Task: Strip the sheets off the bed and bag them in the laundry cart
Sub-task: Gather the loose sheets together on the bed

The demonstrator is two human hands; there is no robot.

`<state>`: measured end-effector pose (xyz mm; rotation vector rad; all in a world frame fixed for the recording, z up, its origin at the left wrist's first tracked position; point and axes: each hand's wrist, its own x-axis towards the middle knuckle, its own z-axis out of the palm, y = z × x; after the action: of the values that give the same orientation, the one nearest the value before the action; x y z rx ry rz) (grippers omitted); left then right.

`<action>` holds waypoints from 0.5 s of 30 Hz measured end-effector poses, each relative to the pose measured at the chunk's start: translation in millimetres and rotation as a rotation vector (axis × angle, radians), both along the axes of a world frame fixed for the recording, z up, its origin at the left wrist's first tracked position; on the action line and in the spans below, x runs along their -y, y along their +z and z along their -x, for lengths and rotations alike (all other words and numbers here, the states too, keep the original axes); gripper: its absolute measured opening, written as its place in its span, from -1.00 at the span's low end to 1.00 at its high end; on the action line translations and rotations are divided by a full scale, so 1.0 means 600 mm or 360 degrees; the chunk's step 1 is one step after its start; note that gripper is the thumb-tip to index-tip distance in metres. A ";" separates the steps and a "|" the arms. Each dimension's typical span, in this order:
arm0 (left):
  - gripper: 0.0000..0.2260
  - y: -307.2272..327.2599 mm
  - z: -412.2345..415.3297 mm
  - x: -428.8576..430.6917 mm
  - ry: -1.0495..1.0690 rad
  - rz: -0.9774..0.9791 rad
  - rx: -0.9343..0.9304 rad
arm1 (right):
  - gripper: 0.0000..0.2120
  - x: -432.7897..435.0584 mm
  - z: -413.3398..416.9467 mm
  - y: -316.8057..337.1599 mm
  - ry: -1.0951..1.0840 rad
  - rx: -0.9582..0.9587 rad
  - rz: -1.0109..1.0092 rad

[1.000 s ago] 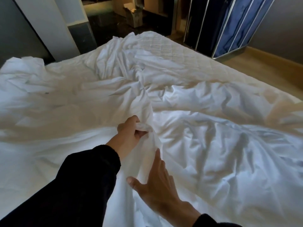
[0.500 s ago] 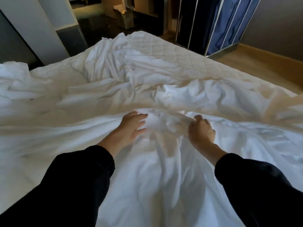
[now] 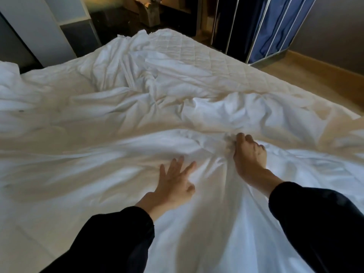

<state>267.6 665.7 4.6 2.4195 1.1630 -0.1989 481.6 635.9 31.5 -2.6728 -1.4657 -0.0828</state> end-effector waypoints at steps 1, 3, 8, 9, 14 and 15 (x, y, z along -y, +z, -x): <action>-0.40 0.002 0.001 0.000 -0.0008 -0.0052 -0.0013 | -0.76 -0.017 -0.011 0.002 0.0035 0.0035 -0.0006; -0.41 0.004 0.006 0.005 -0.0029 -0.0143 -0.0058 | -0.73 -0.039 -0.026 -0.006 0.0084 0.0077 0.0075; -0.40 -0.012 0.010 0.030 -0.0061 -0.0223 -0.0276 | -0.42 0.000 -0.028 -0.062 0.0002 0.0010 0.0246; -0.39 -0.017 0.005 0.036 -0.0027 -0.0243 -0.0285 | -0.35 0.019 -0.022 -0.068 0.0083 0.0022 0.0174; -0.43 -0.022 -0.051 0.092 0.0129 -0.0309 -0.0204 | -0.40 0.141 -0.011 -0.064 0.0691 0.0142 0.0061; -0.45 -0.020 -0.063 0.110 0.0144 -0.0312 -0.0167 | -0.49 0.172 -0.007 -0.053 0.0784 0.0118 0.0071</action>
<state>305.2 599.9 -7.2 2.5436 1.3949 -0.1938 486.1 532.6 -0.4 -2.2770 -2.1201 -0.1137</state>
